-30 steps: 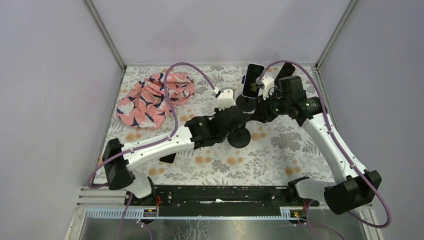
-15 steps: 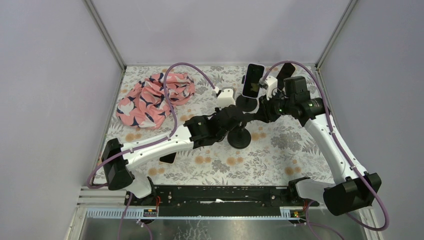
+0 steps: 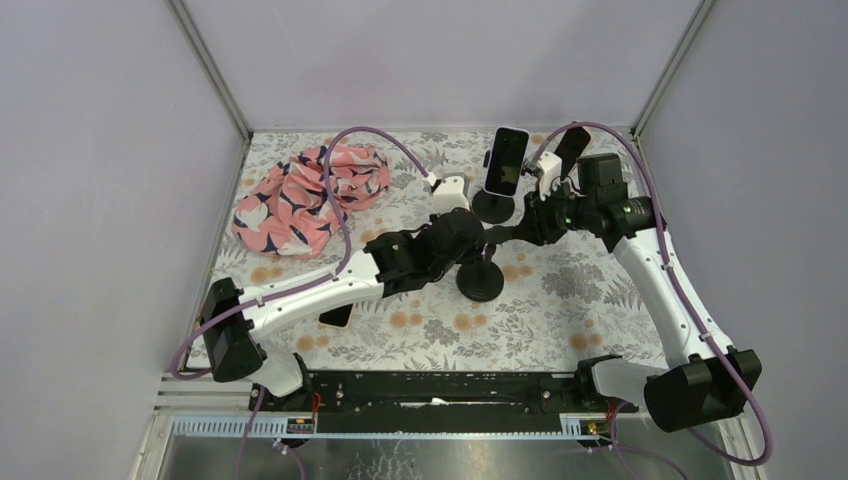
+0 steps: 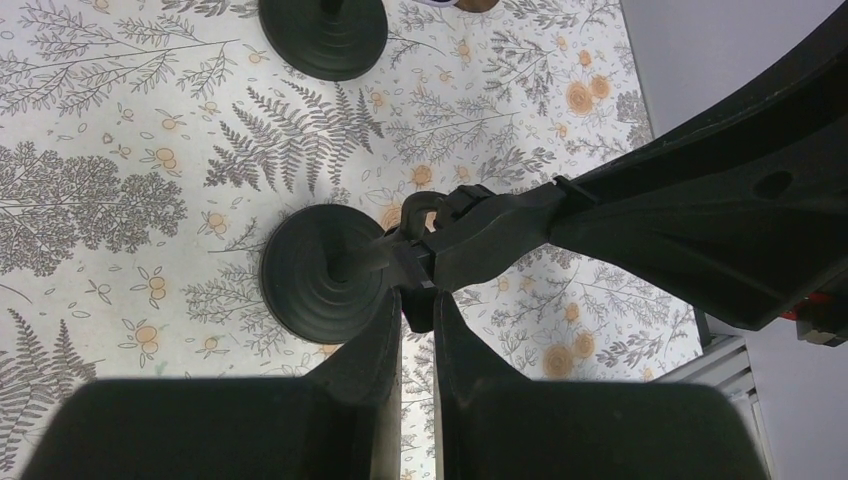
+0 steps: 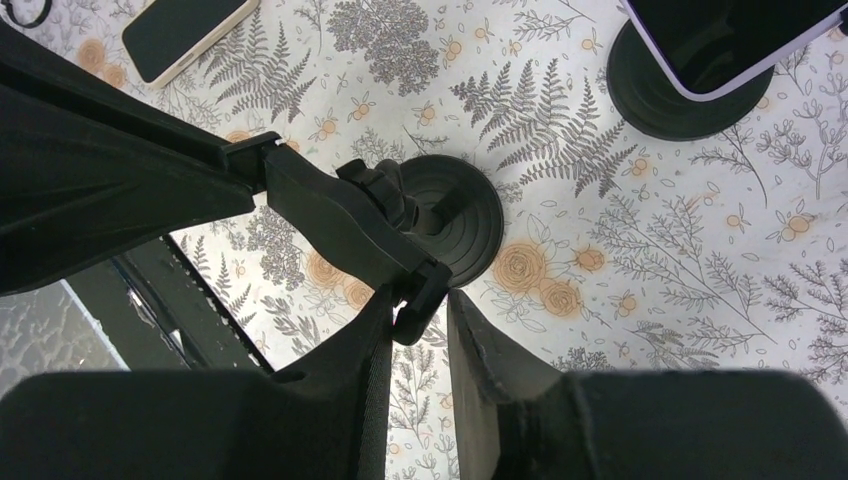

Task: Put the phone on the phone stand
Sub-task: Adjust the phone stand at the center of the board.

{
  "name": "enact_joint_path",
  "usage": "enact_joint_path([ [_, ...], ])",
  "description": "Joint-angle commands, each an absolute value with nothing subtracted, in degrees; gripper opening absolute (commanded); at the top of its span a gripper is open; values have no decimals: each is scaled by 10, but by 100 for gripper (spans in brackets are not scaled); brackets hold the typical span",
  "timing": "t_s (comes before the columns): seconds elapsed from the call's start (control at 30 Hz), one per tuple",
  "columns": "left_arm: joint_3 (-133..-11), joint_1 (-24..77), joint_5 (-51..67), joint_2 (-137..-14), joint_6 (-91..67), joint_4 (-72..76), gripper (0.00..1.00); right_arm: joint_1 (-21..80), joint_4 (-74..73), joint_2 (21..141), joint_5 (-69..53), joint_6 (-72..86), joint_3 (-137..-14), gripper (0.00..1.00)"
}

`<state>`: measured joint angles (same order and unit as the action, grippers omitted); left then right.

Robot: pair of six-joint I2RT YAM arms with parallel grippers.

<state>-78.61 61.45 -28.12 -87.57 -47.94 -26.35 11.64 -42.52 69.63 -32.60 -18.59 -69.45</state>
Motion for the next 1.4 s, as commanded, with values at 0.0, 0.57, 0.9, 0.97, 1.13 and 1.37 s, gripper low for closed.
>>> enact_joint_path([
  [0.0, -771, 560, -443, -802, -429, -448, 0, 18, -480, 690, -65, -296, -679, 0],
  [0.57, -793, 556, -399, -809, -429, -447, 0, 3, -524, 657, -276, -328, -680, 7],
  [0.9, -840, 582, -332, -842, -541, -424, 0, 92, -449, 643, -447, -192, -694, 52],
  [0.97, -860, 589, -322, -860, -573, -426, 0, 152, -429, 648, -384, -146, -704, 52],
  [1.13, -890, 603, -321, -900, -622, -429, 0, 237, -401, 665, -295, -92, -730, 56],
  [1.37, -911, 614, -346, -920, -641, -428, 0, 275, -354, 664, -203, -92, -711, 67],
])
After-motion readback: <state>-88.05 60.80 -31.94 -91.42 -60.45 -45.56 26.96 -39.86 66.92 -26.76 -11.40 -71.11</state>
